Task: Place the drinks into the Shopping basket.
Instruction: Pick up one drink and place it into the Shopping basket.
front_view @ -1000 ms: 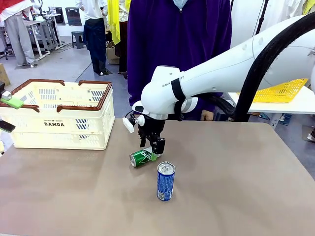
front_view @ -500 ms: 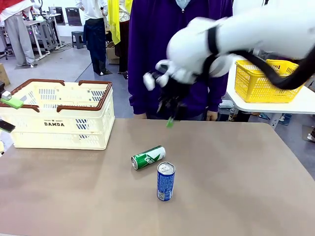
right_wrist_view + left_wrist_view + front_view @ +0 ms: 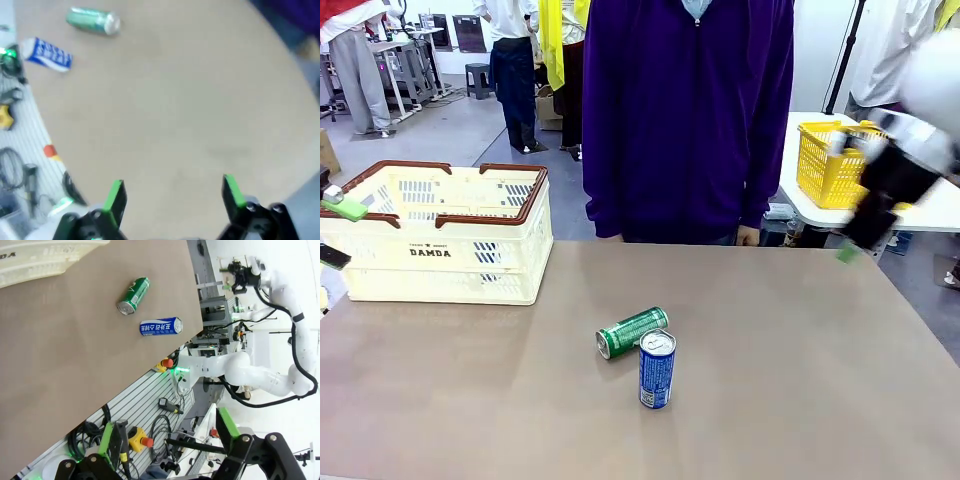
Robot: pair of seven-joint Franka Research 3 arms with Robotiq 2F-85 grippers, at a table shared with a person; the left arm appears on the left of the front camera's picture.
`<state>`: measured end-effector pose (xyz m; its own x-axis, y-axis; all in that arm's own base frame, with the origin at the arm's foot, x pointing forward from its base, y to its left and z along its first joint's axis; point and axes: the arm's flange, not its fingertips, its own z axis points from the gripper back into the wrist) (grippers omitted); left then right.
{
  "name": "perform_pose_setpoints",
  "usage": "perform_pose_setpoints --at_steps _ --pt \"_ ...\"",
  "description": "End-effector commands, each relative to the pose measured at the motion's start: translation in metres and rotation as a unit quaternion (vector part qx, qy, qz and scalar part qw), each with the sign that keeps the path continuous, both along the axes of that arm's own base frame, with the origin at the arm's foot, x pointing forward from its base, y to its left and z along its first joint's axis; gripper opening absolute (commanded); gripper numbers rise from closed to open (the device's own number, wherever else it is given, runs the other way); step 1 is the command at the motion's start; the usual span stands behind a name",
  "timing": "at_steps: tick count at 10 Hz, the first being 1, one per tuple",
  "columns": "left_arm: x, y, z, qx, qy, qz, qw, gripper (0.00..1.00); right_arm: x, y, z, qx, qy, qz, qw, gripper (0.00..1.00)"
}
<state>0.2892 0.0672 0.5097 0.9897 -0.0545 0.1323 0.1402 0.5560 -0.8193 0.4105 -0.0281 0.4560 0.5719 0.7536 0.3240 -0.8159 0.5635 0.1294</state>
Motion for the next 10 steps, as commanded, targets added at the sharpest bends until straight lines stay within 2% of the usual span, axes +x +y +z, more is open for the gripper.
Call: perform_pose_setpoints --at_steps 1,2,3,4,5,6,7,8,9,10 --pt "0.000 -0.002 0.001 -0.008 0.000 0.003 1.000 1.00 -0.034 -0.060 -0.013 0.120 0.140 -0.272 0.945 1.00" --pt "0.000 -0.002 0.001 -0.008 0.000 0.003 1.000 1.00 -0.051 -0.087 -0.022 0.173 0.159 -0.322 0.917 1.00" --pt "0.000 -0.002 0.001 -0.008 0.000 0.003 1.000 1.00 -0.067 -0.112 -0.030 0.231 0.161 -0.372 0.885 1.00" --pt "0.000 -0.002 0.001 -0.008 0.000 0.003 1.000 1.00 -0.077 -0.131 -0.038 0.288 0.156 -0.392 0.860 1.00" --pt "0.000 -0.002 0.001 -0.008 0.000 0.003 1.000 1.00 -0.078 -0.141 -0.045 0.315 0.156 -0.404 0.844 1.00" --pt "0.000 -0.002 0.001 -0.008 0.000 0.003 1.000 1.00 -0.071 -0.141 -0.050 0.328 0.148 -0.397 0.845 1.00" --pt "0.000 -0.002 0.001 -0.008 0.000 0.003 1.000 1.00 -0.061 -0.132 -0.054 0.338 0.128 -0.357 0.861 1.00" --pt "0.000 -0.002 0.001 -0.008 0.000 0.003 1.000 1.00 -0.048 -0.120 -0.062 0.311 0.126 -0.343 0.877 1.00" --pt "0.000 -0.002 0.001 -0.008 0.000 0.003 1.000 1.00 -0.081 -0.150 -0.050 0.300 0.174 -0.368 0.863 1.00" --pt "0.000 -0.002 0.001 -0.008 0.000 0.003 1.000 1.00 -0.081 -0.150 -0.050 0.300 0.174 -0.368 0.863 1.00"
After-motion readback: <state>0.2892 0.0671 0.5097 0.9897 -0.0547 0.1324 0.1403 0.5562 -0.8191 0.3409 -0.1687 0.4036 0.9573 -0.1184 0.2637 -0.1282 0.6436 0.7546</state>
